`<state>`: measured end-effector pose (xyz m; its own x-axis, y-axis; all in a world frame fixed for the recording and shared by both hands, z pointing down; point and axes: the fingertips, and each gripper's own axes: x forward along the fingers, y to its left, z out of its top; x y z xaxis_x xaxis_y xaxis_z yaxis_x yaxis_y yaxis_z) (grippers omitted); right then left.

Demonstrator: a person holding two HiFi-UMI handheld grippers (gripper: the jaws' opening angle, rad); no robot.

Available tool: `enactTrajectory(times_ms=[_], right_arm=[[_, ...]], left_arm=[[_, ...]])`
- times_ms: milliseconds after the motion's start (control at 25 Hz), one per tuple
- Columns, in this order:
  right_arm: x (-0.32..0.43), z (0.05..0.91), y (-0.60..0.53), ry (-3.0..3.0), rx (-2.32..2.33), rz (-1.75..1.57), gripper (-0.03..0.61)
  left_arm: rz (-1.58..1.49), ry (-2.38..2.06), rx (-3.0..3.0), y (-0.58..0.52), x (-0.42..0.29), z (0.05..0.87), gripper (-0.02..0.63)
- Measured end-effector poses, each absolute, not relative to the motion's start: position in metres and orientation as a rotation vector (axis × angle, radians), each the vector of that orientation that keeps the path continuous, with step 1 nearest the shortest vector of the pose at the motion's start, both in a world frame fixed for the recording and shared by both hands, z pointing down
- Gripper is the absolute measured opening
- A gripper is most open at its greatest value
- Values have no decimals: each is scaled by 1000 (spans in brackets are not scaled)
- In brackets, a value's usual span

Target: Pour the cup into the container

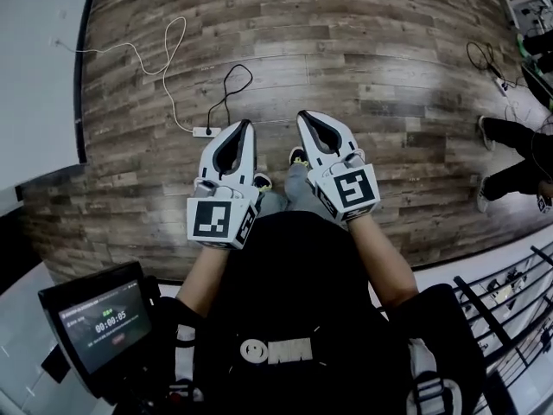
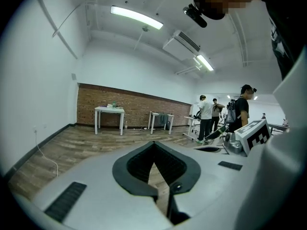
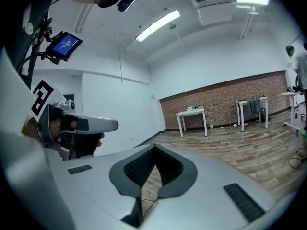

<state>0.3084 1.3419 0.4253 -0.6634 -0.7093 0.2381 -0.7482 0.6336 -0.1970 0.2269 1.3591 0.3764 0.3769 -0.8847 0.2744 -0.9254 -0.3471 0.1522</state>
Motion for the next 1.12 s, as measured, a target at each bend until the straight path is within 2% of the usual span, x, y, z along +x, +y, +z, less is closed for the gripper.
enactTrajectory(times_ms=[520,1120], right_arm=[[293,430,1299,-2705,1233,446,5],[218,419,1233,-2597,1252,320,5]], left_arm=[[232,-1590,2361,1311,211,382,-2],[103,-1516,2369,1244,138,384,-2]])
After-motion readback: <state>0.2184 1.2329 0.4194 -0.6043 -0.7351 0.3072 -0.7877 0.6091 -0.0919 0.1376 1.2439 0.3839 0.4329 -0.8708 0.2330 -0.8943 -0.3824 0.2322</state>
